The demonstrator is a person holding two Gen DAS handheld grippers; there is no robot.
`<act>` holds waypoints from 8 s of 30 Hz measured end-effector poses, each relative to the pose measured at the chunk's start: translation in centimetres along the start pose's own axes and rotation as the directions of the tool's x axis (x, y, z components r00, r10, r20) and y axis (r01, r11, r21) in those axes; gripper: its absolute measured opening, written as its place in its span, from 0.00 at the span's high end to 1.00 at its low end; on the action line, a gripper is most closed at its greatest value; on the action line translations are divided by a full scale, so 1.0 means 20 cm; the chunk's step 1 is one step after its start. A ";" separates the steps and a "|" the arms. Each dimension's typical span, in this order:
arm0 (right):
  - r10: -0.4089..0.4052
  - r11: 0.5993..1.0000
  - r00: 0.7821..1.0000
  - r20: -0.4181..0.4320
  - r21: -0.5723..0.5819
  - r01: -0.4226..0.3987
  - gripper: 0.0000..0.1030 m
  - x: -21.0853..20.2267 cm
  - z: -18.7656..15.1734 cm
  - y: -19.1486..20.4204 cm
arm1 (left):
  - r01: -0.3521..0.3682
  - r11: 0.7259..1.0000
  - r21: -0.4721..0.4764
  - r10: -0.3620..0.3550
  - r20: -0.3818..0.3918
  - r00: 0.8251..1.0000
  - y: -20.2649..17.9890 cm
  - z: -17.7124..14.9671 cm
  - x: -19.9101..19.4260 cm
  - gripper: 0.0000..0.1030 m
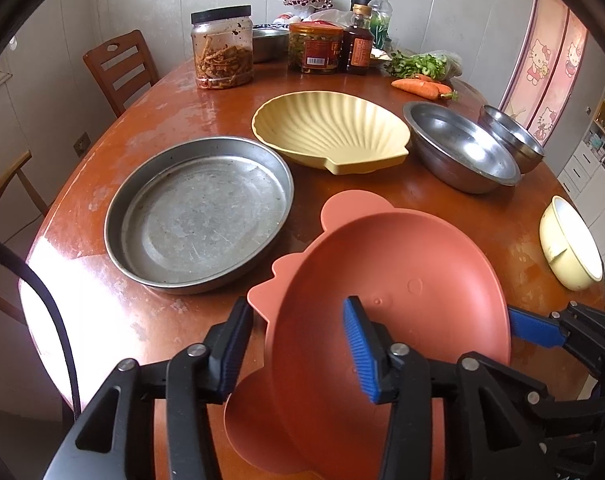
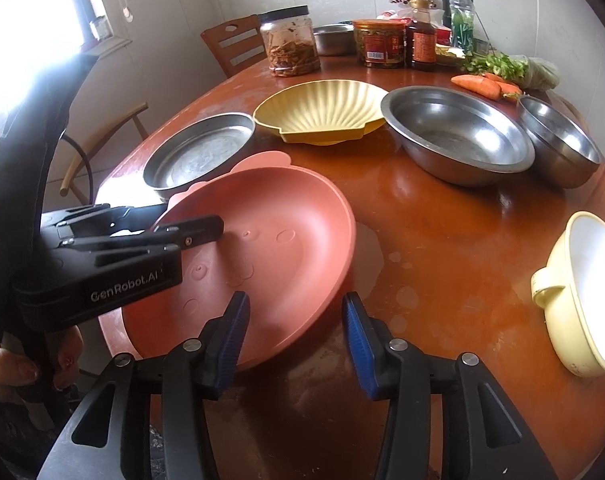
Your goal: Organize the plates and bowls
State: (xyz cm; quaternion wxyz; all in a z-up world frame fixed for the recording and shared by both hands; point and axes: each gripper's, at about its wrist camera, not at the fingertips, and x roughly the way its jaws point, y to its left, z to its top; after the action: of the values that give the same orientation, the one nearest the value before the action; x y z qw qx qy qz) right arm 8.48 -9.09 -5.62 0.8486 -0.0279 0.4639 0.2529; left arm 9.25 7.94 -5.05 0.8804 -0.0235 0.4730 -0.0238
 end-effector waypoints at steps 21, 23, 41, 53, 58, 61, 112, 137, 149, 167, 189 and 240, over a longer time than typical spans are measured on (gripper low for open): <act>0.052 0.988 0.994 0.092 0.137 -0.064 0.38 -0.11 0.16 -0.12 | -0.029 0.999 -0.046 0.033 0.093 0.995 0.08 0.16 -0.22 0.39; 0.063 0.986 0.994 0.095 0.147 -0.076 0.38 -0.09 0.21 -0.11 | -0.043 0.998 -0.046 0.047 0.094 0.995 0.11 0.23 -0.21 0.38; 0.092 0.918 0.996 0.010 0.388 -0.089 0.38 0.26 0.51 -0.19 | -0.047 0.999 -0.018 0.046 -0.032 0.998 0.28 0.71 0.22 0.30; 0.033 0.895 0.999 -0.008 0.446 -0.025 0.38 0.37 0.57 -0.23 | -0.020 1.000 0.008 0.021 -0.116 0.993 0.26 0.83 0.47 0.30; 0.002 0.900 1.000 -0.007 0.437 0.001 0.50 0.39 0.59 -0.24 | -0.008 0.999 0.035 0.012 -0.125 0.992 0.22 0.83 0.52 0.41; -0.016 0.912 1.000 0.000 0.410 0.015 0.57 0.40 0.60 -0.24 | -0.005 0.999 0.050 0.011 -0.136 0.991 0.19 0.82 0.54 0.61; 0.107 0.986 0.994 0.038 0.124 -0.111 0.62 -0.23 -0.03 -0.08 | -0.022 0.998 0.058 0.022 0.012 1.000 -0.10 0.02 -0.22 0.79; 0.089 0.995 0.995 0.033 0.041 -0.090 0.62 -0.21 -0.05 0.04 | -0.041 0.999 0.022 0.041 -0.015 0.999 -0.03 -0.07 -0.23 0.78; 0.076 0.997 0.997 0.025 0.014 -0.076 0.56 -0.19 -0.05 0.07 | -0.046 0.999 0.004 0.047 -0.014 0.999 0.01 -0.06 -0.22 0.77; 0.066 0.996 0.996 0.058 0.049 -0.069 0.46 -0.22 0.00 0.02 | -0.042 0.999 0.011 0.042 0.027 0.999 0.00 -0.04 -0.28 0.54; 0.069 0.992 0.994 0.079 0.099 -0.076 0.39 -0.22 0.05 -0.06 | -0.049 0.999 0.018 0.047 0.065 0.997 -0.02 0.00 -0.30 0.38; 0.040 0.977 0.983 -0.178 -0.198 -0.075 0.75 0.58 0.71 0.27 | -0.128 0.971 -0.200 0.116 -0.068 0.991 0.59 0.18 0.07 0.59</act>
State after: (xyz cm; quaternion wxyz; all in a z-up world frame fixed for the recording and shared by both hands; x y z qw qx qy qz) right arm 22.11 4.34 -5.80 0.7901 -0.1232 0.5078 0.3203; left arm 13.25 19.69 -4.98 0.8597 -0.0840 0.4977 0.0783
